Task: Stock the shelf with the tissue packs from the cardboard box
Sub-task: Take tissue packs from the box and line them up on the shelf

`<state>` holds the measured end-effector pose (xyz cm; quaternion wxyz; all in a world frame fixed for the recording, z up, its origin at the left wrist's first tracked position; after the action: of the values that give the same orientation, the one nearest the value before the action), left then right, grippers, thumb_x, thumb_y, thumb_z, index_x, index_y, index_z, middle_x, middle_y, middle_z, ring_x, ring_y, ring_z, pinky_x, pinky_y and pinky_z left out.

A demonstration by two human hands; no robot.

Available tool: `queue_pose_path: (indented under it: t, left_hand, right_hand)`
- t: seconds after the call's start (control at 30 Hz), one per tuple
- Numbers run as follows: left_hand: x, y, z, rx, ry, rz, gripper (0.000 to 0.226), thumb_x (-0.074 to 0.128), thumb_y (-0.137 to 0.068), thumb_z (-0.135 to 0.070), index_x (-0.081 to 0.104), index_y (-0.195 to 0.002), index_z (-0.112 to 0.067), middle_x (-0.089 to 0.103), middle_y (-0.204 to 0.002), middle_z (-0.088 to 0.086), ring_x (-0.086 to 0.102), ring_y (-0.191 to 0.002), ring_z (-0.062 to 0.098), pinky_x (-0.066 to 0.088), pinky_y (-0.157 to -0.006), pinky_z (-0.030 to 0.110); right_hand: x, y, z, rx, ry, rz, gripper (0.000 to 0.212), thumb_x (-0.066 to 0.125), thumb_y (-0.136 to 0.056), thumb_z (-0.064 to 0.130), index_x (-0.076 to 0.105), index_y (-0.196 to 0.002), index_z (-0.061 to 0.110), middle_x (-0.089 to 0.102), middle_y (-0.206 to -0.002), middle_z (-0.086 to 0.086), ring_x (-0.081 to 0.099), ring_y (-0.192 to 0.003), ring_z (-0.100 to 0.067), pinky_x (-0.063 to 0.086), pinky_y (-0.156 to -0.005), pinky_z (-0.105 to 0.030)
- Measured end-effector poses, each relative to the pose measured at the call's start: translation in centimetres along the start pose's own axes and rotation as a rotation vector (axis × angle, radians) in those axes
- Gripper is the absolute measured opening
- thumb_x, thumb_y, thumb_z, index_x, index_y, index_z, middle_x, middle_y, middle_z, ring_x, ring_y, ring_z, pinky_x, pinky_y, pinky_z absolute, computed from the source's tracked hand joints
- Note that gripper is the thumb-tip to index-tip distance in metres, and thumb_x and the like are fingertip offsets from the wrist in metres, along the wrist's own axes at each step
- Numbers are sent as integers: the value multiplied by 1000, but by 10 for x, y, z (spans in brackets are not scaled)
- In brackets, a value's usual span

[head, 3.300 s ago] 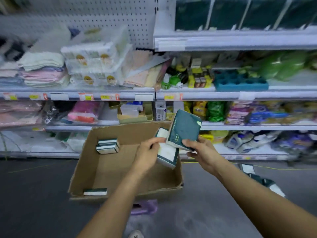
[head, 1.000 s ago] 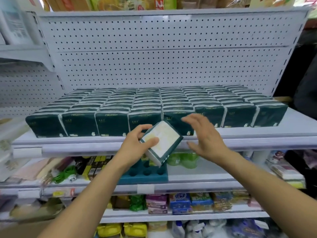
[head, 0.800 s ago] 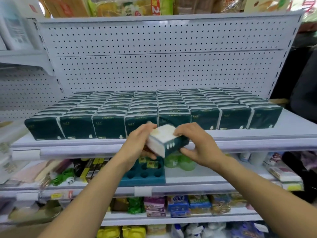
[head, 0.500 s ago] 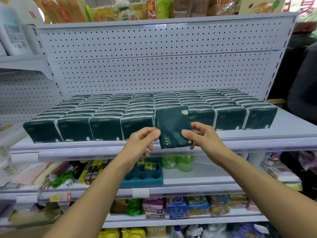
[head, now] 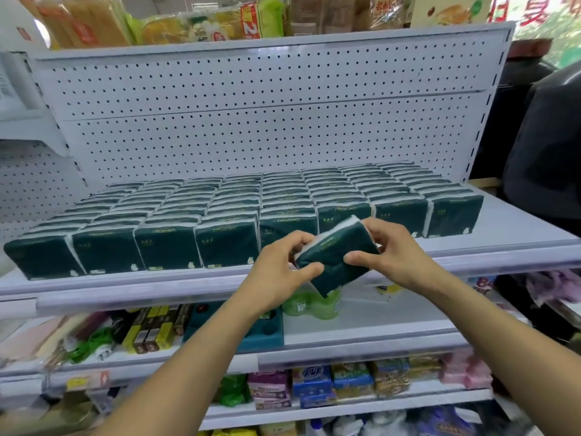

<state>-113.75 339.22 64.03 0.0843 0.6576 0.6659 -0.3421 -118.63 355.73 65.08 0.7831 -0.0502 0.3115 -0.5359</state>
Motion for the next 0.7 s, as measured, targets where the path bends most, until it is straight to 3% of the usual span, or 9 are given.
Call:
queue_pose_path:
  t: [0.07, 0.17, 0.23, 0.33, 0.4, 0.5, 0.57, 0.63, 0.7]
  left_hand:
    - [-12, -7, 0, 26, -65, -139, 34, 68, -88, -37, 59, -120, -32, 64, -107, -16, 58, -99, 1, 45, -87, 23]
    - [-46, -18, -4, 121, -431, -372, 44, 62, -93, -38, 52, -135, -28, 56, -133, -9, 48, -123, 10, 35, -107, 32]
    - [-47, -30, 2, 144, -703, -319, 52, 62, -94, -27, 45, -143, -26, 47, -145, -5, 39, -135, 16, 20, -118, 37]
    - [-32, -49, 28, 93, -987, -118, 69, 62, -93, -29, 26, -152, -27, 27, -158, -5, 21, -147, 16, 0, -122, 38]
    - [-24, -54, 35, 105, -1048, -67, 73, 61, -94, -33, 20, -154, -25, 22, -160, -5, 17, -148, 16, 0, -122, 35]
    - [-21, -55, 33, 132, -1025, -94, 70, 61, -95, -29, 24, -154, -21, 25, -159, -1, 22, -147, 19, 10, -120, 31]
    - [-22, -55, 33, 127, -996, -130, 67, 61, -95, -26, 27, -153, -20, 28, -158, -1, 24, -146, 20, 16, -119, 31]
    - [-23, -56, 33, 114, -972, -151, 65, 61, -95, -25, 30, -152, -20, 30, -157, -1, 27, -145, 20, 20, -118, 31]
    - [-22, -57, 33, 109, -960, -154, 64, 62, -95, -25, 31, -151, -20, 32, -156, -1, 29, -144, 20, 23, -116, 32]
  right_hand:
    - [-27, -1, -19, 68, -75, -118, 27, 78, -79, 11, 65, -102, 13, 72, -97, -4, 66, -93, -21, 52, -83, -37]
    - [-61, -4, -44, 138, -30, -268, 30, 77, -81, 30, 58, -93, 10, 65, -86, -6, 55, -78, -24, 48, -75, -37]
    - [-64, -9, -54, 175, -11, -319, 30, 74, -84, 27, 49, -80, 11, 50, -68, 8, 41, -63, -5, 38, -64, -20]
    - [-51, -21, -68, 199, 19, -309, 23, 71, -87, 21, 54, -85, 7, 57, -78, -8, 51, -71, -15, 46, -70, -30]
    - [-44, -27, -75, 218, 79, -306, 28, 71, -87, 22, 55, -86, -1, 54, -85, -19, 54, -73, -28, 53, -64, -29]
    - [-41, -31, -83, 244, 202, -359, 37, 73, -85, 23, 47, -77, -2, 38, -80, -12, 50, -62, -26, 43, -47, -12]
    - [-34, -32, -88, 267, 204, -365, 31, 73, -85, 26, 46, -90, 10, 40, -82, -2, 53, -62, -21, 50, -55, -19]
    - [-30, -31, -91, 292, 213, -373, 41, 73, -85, 29, 41, -111, 23, 45, -88, 4, 55, -65, -12, 55, -67, -37]
    - [-30, -31, -90, 280, 273, -386, 51, 74, -84, 32, 38, -120, 24, 50, -95, 3, 57, -73, -15, 53, -72, -42]
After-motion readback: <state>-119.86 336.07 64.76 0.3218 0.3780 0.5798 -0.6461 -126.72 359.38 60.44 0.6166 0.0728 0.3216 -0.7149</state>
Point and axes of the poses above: each hand's wrist, its own y-axis away from the middle knuckle, its own x-axis out of the palm, z = x × y, the point moved 10 cm from there along -y, towards the middle knuckle
